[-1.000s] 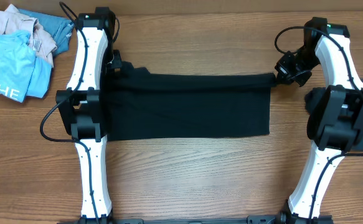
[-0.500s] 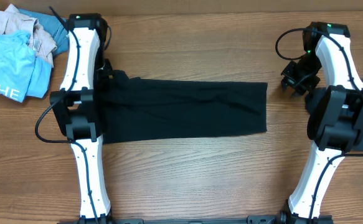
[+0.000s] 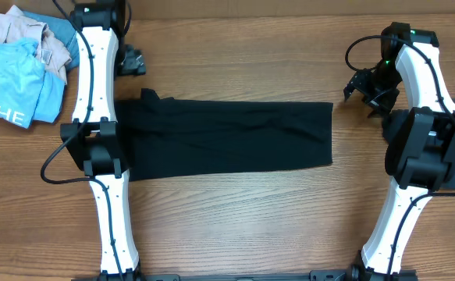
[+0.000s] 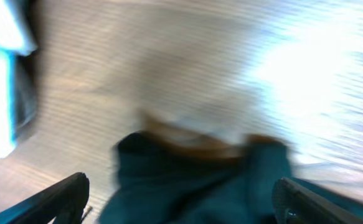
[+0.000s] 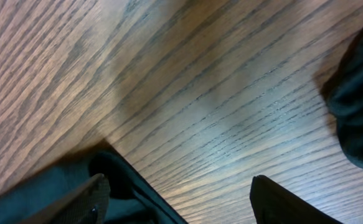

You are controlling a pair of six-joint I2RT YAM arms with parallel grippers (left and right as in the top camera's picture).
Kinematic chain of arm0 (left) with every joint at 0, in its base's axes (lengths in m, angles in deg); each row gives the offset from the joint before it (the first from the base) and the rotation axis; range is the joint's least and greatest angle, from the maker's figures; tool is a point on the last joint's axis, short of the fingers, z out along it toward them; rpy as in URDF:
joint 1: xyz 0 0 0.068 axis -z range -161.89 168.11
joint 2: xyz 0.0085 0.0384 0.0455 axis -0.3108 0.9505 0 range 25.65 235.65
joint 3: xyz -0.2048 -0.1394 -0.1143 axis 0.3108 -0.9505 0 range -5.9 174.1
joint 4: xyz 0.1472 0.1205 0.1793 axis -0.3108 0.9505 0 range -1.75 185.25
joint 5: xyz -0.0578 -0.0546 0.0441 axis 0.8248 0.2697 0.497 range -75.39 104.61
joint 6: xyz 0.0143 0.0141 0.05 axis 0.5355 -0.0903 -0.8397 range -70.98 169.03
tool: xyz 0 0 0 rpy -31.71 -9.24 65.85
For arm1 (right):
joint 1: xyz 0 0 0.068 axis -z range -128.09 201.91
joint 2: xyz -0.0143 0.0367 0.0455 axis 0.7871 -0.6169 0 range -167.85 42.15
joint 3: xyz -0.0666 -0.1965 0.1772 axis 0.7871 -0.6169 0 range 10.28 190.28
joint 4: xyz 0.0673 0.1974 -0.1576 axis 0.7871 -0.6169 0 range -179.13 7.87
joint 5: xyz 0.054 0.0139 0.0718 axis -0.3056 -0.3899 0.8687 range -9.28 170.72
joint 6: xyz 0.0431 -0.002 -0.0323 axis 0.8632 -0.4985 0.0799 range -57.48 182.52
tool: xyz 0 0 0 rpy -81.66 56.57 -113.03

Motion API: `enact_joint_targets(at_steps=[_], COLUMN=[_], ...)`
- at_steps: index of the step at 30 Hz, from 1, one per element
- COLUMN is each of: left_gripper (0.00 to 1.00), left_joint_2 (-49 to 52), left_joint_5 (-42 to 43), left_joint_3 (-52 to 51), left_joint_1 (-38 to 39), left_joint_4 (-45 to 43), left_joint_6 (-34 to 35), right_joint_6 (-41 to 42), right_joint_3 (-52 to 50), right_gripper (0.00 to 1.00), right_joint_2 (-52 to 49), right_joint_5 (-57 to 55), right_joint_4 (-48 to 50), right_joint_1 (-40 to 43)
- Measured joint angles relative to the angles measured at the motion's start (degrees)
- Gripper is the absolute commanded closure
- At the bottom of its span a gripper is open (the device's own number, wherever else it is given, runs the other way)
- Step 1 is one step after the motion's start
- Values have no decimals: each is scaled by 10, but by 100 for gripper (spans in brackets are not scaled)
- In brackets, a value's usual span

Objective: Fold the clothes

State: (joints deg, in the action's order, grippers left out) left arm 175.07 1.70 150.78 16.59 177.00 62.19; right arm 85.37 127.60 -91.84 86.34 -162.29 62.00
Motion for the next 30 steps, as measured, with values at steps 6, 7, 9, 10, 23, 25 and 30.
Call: enact_joint_targets(at_steps=[6,7,9,10,23,25,30], left_gripper=[13,12,14,14,17,17,16], left_joint_2=[-3,-3,-3,-3,-10,-10,-10], left_joint_5=[166,173,179,172,116,147,168], left_joint_3=[-75,-91,-125,-140,-33,-50,-116], left_joint_1=[19,18,17,17,-14,-19,-24], left_joint_4=[37,41,15,-1,78,79,79], left_joint_6=[-46,-47,-47,-45,-12,-13,-13], right_joint_6=[-16,-17,-19,-19,-19,-19,-19], right_joint_3=[0,0,0,0,0,0,0], right_gripper=[22,22,22,22,19,18,18], right_joint_2=[0,0,0,0,0,0,0], right_joint_5=[4,5,5,5,5,5,5], right_joint_4=[-9,-9,-9,-11,-3,-3,0], right_joint_1=[0,0,0,0,0,0,0])
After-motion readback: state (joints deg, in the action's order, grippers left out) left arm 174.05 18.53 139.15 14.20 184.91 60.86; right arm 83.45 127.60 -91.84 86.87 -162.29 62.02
